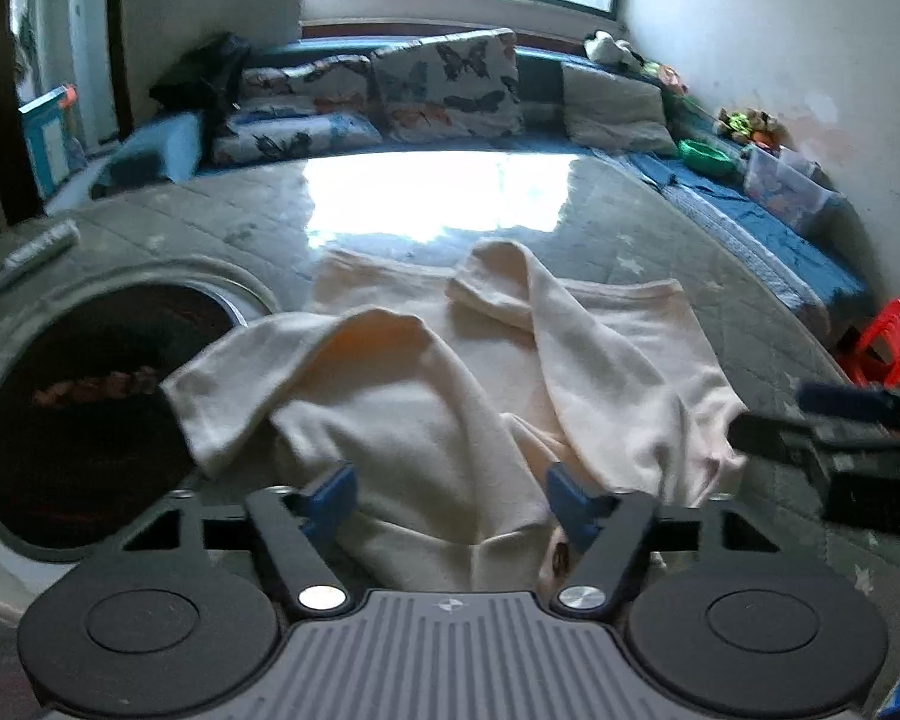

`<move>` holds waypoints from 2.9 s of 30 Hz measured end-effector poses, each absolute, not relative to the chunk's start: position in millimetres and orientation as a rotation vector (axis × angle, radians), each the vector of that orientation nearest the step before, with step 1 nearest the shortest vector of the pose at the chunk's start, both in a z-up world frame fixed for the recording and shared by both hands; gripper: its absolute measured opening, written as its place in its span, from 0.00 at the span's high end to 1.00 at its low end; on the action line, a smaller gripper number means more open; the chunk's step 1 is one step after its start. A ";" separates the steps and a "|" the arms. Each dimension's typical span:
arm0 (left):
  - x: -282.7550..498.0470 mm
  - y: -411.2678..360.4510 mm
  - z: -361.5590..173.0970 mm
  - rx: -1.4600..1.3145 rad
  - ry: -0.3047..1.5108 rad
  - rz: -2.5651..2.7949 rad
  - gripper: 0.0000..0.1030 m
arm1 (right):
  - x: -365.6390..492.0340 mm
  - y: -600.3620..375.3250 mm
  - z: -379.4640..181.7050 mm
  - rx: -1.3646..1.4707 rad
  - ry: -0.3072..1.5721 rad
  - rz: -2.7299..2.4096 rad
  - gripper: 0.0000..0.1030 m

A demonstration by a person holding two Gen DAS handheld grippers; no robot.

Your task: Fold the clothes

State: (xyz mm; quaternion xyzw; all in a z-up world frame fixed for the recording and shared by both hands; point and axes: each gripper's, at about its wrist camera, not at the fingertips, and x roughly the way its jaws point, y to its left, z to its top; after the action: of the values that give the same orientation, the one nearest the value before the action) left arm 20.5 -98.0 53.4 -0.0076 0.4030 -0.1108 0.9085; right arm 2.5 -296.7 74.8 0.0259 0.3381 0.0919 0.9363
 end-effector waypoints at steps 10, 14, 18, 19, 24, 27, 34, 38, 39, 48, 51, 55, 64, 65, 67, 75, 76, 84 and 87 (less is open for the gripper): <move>22.4 -87.8 44.1 -0.072 0.877 -0.296 0.91 | 78.2 -284.4 70.7 0.056 0.741 0.282 0.45; 20.7 -84.5 45.8 -0.075 0.875 -0.303 0.91 | 108.1 -280.4 64.6 0.093 0.758 0.301 0.46; 20.6 -83.6 47.0 -0.077 0.875 -0.309 0.91 | 134.9 -270.3 53.9 0.086 0.778 0.308 0.48; 20.8 -83.5 46.9 -0.077 0.875 -0.309 0.91 | 140.4 -267.7 50.8 0.083 0.785 0.312 0.49; 21.0 -81.1 44.9 -0.079 0.883 -0.301 0.91 | 156.2 -260.0 36.0 0.082 0.827 0.325 0.74; 20.6 -78.9 45.0 -0.075 0.884 -0.292 0.91 | 153.7 -262.2 37.0 0.082 0.813 0.321 0.90; 18.8 -77.5 45.8 -0.072 0.880 -0.278 0.91 | 113.7 -294.1 72.0 0.060 0.688 0.248 0.93; 16.2 -77.9 46.4 -0.068 0.870 -0.278 0.91 | 79.2 -331.0 91.3 0.071 0.638 0.181 0.93; 15.5 -77.5 46.4 -0.067 0.869 -0.278 0.91 | 70.0 -340.5 95.4 0.076 0.627 0.164 0.93; 1.0 -73.6 51.0 -0.050 0.853 -0.277 0.96 | -4.7 -407.8 91.2 0.078 0.637 0.004 0.93; -5.2 -69.0 52.2 -0.043 0.853 -0.272 0.96 | -17.3 -421.9 75.4 0.097 0.688 -0.045 0.91; -16.9 -60.2 55.1 -0.038 0.855 -0.264 0.96 | -31.8 -435.0 57.7 0.116 0.740 -0.101 0.82; -33.0 -42.1 62.0 -0.045 0.872 -0.266 0.93 | -52.2 -418.1 74.4 0.024 0.701 -0.091 0.65; -33.3 -40.6 63.0 -0.049 0.869 -0.266 0.91 | -52.5 -414.7 78.1 0.015 0.692 -0.082 0.61; -32.1 -37.8 65.7 -0.057 0.860 -0.253 0.87 | -53.8 -411.1 82.2 0.005 0.684 -0.080 0.61; 4.2 -17.7 63.8 -0.089 0.824 -0.081 0.68 | -61.0 -415.3 87.5 0.028 0.680 -0.083 0.59; 9.9 -15.4 60.9 -0.082 0.824 -0.064 0.68 | -61.7 -413.3 88.1 0.029 0.679 -0.072 0.59; 41.0 -11.6 39.1 -0.009 0.835 -0.030 0.70 | -55.4 -382.5 89.9 0.025 0.676 0.069 0.54; 44.9 -10.1 30.6 -0.008 0.847 -0.030 0.76 | -52.6 -365.9 89.0 0.003 0.680 0.131 0.53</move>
State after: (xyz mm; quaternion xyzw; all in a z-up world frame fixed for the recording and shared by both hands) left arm 44.9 -10.1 30.6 -0.0039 0.4111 -0.0147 0.9114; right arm -52.6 -365.9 89.0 0.0017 0.3333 0.0643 0.9406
